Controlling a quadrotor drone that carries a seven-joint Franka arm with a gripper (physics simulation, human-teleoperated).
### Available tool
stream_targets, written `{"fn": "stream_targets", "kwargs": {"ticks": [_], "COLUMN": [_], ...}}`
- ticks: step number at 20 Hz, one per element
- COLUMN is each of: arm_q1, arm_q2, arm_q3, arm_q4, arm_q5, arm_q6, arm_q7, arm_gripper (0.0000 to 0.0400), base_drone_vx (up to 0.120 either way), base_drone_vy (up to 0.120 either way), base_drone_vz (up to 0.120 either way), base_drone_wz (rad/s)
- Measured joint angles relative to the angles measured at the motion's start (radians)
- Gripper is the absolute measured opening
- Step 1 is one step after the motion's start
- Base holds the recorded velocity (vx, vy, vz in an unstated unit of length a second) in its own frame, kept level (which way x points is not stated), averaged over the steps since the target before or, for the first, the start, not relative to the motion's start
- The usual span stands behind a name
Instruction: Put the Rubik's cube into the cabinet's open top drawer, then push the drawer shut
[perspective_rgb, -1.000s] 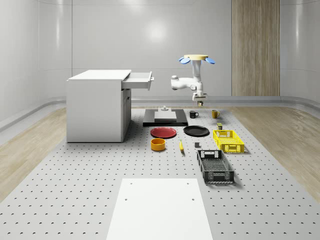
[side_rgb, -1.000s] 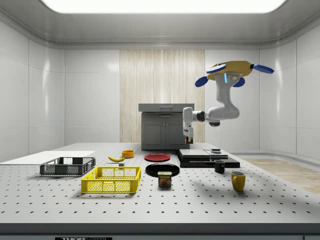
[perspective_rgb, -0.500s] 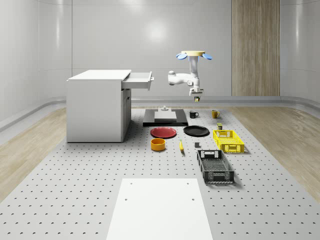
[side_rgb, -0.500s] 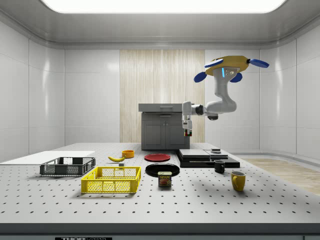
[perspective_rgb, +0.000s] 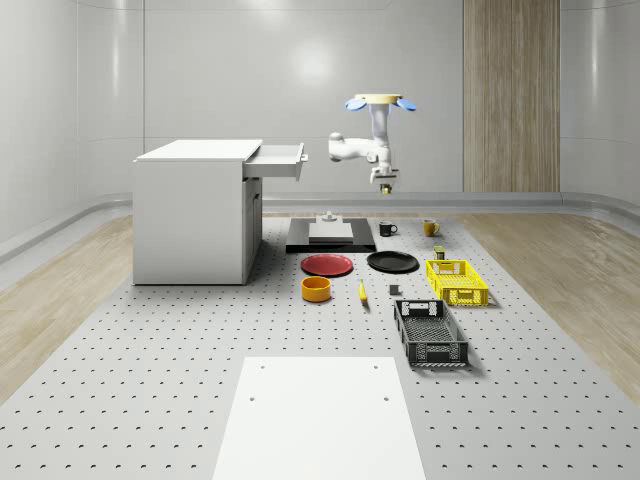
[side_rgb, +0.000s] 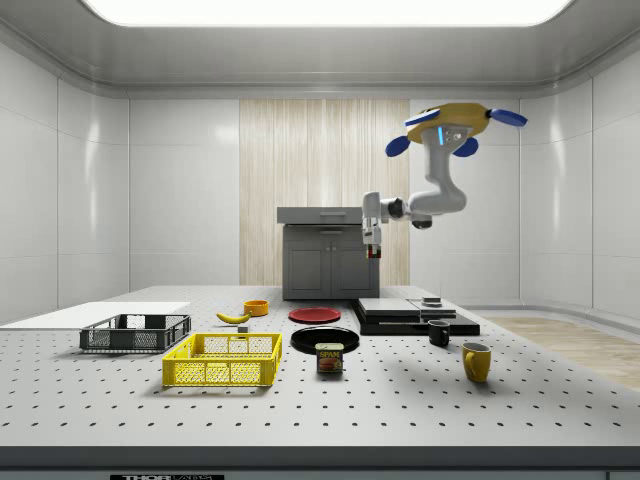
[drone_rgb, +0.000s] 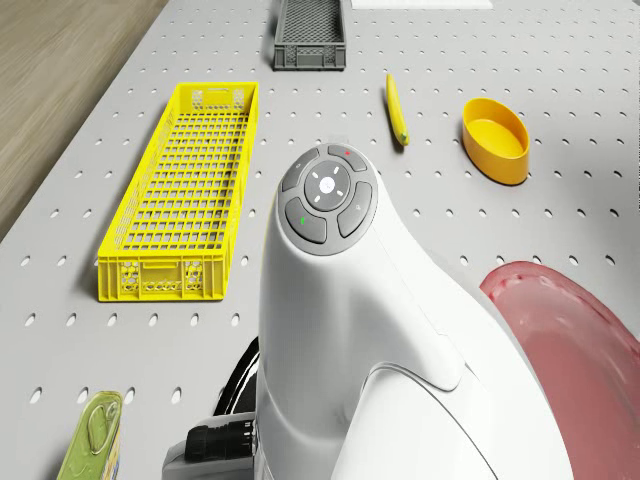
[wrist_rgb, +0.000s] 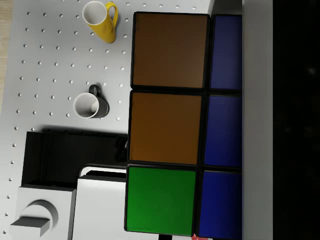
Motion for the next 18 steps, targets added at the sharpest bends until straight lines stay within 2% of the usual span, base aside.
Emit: {"fn": "stream_targets", "kwargs": {"ticks": [18], "arm_q1": [-0.003], "arm_q2": [-0.029], "arm_q3": [0.004], "arm_q4": [0.001], "arm_q5": [0.012], "arm_q6": [0.027], "arm_q7": [0.001], "arm_gripper": [0.0292], "base_drone_vx": [0.000], "base_drone_vy": [-0.120], "base_drone_vz": [0.120], "base_drone_wz": [0.000]}}
